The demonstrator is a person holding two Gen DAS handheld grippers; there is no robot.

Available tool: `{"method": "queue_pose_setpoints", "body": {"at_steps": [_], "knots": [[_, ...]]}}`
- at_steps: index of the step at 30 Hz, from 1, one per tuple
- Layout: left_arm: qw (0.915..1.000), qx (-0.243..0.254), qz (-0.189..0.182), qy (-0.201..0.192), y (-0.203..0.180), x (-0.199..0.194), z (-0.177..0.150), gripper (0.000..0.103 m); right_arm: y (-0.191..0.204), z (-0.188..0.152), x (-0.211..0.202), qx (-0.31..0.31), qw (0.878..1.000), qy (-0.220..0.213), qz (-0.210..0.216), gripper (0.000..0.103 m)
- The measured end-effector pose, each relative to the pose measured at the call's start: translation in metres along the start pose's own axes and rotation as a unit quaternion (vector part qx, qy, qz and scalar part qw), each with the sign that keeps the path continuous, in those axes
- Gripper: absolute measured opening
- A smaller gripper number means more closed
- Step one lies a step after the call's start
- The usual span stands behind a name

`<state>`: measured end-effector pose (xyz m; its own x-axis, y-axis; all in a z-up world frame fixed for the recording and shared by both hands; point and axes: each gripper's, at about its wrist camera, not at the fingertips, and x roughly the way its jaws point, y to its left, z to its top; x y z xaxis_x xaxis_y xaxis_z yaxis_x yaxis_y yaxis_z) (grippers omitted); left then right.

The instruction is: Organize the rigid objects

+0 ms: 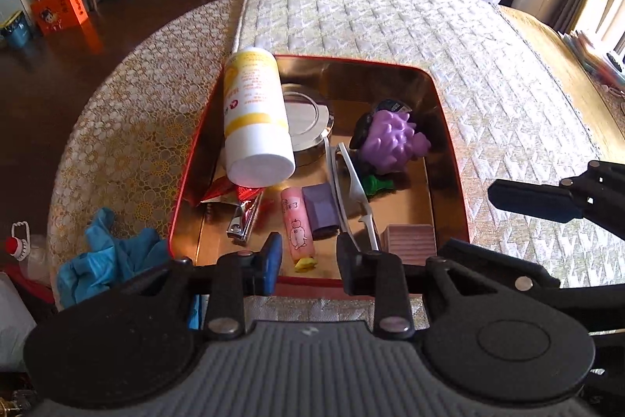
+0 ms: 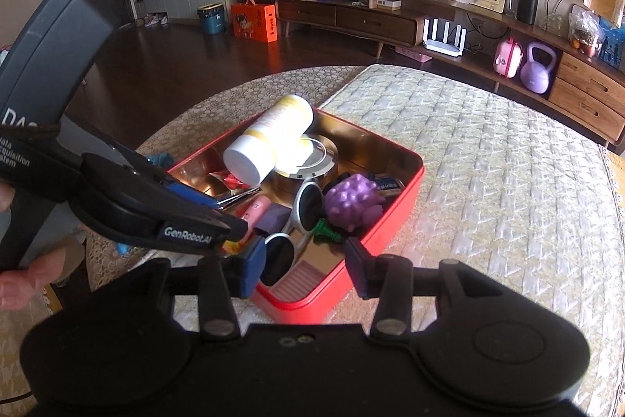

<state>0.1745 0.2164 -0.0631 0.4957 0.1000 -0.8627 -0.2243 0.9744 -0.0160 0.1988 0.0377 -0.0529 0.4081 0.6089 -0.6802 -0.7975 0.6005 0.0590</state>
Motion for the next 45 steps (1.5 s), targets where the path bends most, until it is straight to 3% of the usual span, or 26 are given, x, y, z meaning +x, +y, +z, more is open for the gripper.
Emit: {"method": "queue_pose_setpoints", "body": {"at_steps": [6, 7, 8, 10, 20, 23, 26, 28, 32, 45], "knots": [[0.9986, 0.011, 0.012, -0.050, -0.009, -0.027, -0.011, 0.032, -0.005, -0.006, -0.024, 0.012, 1.000, -0.021, 0.004, 0.060], [0.9981, 0.015, 0.014, -0.059, -0.010, -0.031, -0.013, 0.042, -0.006, -0.007, -0.028, 0.014, 1.000, -0.025, 0.004, 0.064], [0.9975, 0.018, 0.016, -0.067, -0.011, -0.035, -0.015, 0.062, -0.007, -0.008, -0.032, 0.018, 0.999, -0.030, 0.004, 0.065], [0.9954, 0.019, 0.018, -0.092, -0.014, -0.045, -0.020, 0.080, -0.009, -0.009, -0.041, 0.023, 0.999, -0.037, 0.005, 0.068], [0.9905, 0.020, 0.017, -0.135, -0.027, -0.075, -0.043, 0.086, -0.015, -0.026, -0.079, 0.050, 0.995, -0.083, 0.006, 0.102], [0.9894, 0.018, 0.022, -0.143, -0.031, -0.082, -0.051, 0.089, -0.019, -0.030, -0.089, 0.063, 0.994, -0.094, 0.009, 0.103], [0.9883, 0.028, 0.052, -0.141, -0.040, -0.086, -0.056, 0.103, -0.021, -0.037, -0.098, 0.069, 0.993, -0.100, 0.005, 0.103], [0.9865, 0.036, 0.065, -0.146, -0.046, -0.089, -0.061, 0.103, -0.020, -0.042, -0.104, 0.066, 0.992, -0.106, -0.003, 0.103], [0.9881, 0.024, 0.037, -0.147, -0.050, -0.095, -0.068, 0.103, -0.023, -0.052, -0.116, 0.075, 0.990, -0.121, -0.010, 0.103], [0.9850, 0.009, 0.021, -0.171, -0.066, -0.109, -0.081, 0.103, -0.037, -0.077, -0.131, 0.116, 0.985, -0.127, -0.028, 0.103]]}}
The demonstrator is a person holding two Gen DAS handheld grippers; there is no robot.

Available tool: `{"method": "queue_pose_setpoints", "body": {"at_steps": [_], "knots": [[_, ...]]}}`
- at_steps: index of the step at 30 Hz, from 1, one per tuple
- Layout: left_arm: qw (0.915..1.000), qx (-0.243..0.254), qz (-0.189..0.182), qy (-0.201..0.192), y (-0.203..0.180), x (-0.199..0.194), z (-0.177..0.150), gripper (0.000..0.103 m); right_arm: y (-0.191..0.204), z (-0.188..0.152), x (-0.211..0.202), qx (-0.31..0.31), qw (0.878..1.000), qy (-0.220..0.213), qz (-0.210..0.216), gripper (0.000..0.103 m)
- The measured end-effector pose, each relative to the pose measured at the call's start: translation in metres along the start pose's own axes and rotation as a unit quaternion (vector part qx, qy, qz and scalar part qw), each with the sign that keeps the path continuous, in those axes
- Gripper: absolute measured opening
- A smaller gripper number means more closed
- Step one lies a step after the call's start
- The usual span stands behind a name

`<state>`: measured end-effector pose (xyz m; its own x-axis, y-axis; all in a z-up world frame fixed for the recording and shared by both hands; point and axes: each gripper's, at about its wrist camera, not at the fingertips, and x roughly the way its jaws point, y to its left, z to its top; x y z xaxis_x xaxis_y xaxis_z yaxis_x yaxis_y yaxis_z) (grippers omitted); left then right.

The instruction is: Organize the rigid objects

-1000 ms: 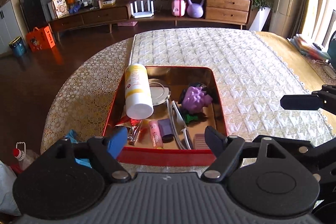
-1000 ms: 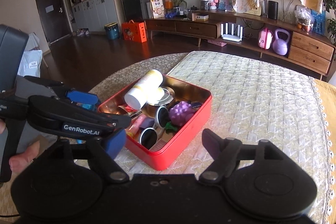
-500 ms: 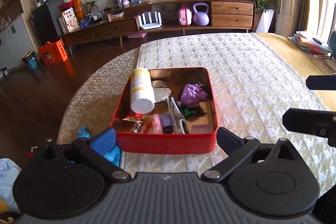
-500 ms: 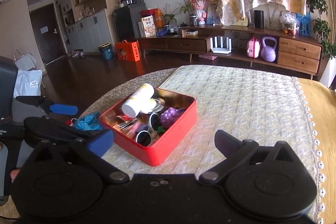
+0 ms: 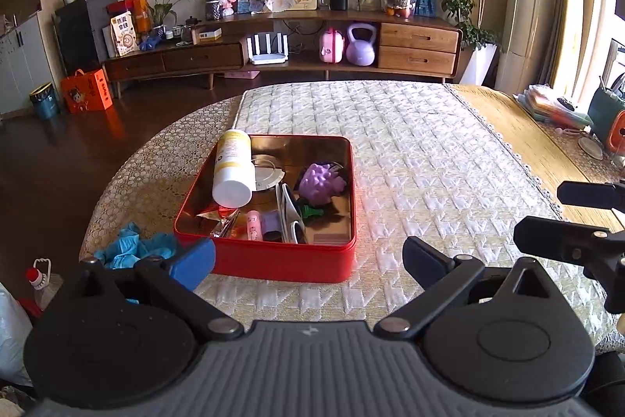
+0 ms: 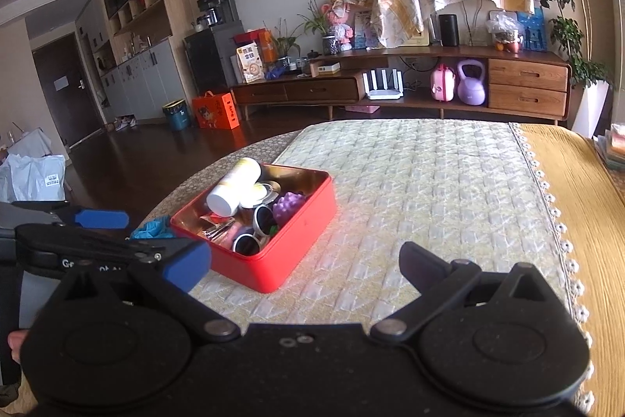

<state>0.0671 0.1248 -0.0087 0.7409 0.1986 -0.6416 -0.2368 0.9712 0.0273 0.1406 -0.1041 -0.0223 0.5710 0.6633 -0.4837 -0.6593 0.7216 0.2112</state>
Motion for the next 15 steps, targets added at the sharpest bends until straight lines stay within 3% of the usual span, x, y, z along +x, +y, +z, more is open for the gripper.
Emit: {"method": "queue_pose_setpoints", "body": {"at_steps": [15], "knots": [[0.9999, -0.004, -0.011, 0.004, -0.008, 0.006, 0.000, 0.103, -0.023, -0.010, 0.002, 0.031, 0.999, -0.001, -0.025, 0.103]]}}
